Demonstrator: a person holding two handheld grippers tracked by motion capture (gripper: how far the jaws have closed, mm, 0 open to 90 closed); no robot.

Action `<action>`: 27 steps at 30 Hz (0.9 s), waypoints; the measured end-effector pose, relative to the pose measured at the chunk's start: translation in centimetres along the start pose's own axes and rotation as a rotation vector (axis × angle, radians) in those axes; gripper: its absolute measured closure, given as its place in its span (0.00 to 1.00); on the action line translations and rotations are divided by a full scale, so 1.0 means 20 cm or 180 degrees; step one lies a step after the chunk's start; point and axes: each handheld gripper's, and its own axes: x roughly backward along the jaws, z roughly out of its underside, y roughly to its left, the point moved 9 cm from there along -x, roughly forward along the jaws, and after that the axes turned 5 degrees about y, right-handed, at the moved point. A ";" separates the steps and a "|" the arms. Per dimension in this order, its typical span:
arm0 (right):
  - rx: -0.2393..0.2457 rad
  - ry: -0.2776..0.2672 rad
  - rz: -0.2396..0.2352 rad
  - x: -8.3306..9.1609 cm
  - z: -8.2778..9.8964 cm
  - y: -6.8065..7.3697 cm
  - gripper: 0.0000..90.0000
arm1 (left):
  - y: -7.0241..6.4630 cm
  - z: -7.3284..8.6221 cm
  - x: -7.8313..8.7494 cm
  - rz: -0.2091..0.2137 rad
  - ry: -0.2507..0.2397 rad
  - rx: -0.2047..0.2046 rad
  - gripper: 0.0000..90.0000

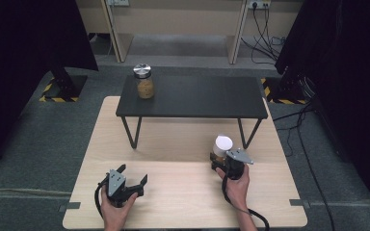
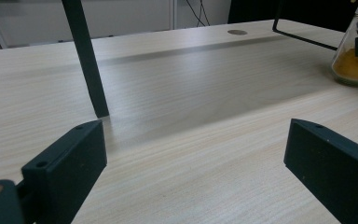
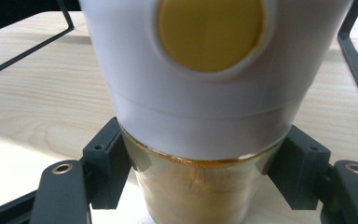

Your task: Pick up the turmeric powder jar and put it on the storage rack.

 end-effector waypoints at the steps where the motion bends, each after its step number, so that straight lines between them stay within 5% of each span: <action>1: -0.0010 0.0009 -0.0007 0.01 0.00 0.00 0.34 | 0.00 0.00 0.00 0.0000 0.0001 0.0001 0.05; 27: 0.0151 -0.0208 -0.0134 0.34 -0.24 0.02 0.34 | 0.00 0.00 0.00 -0.0003 -0.0001 0.0003 0.05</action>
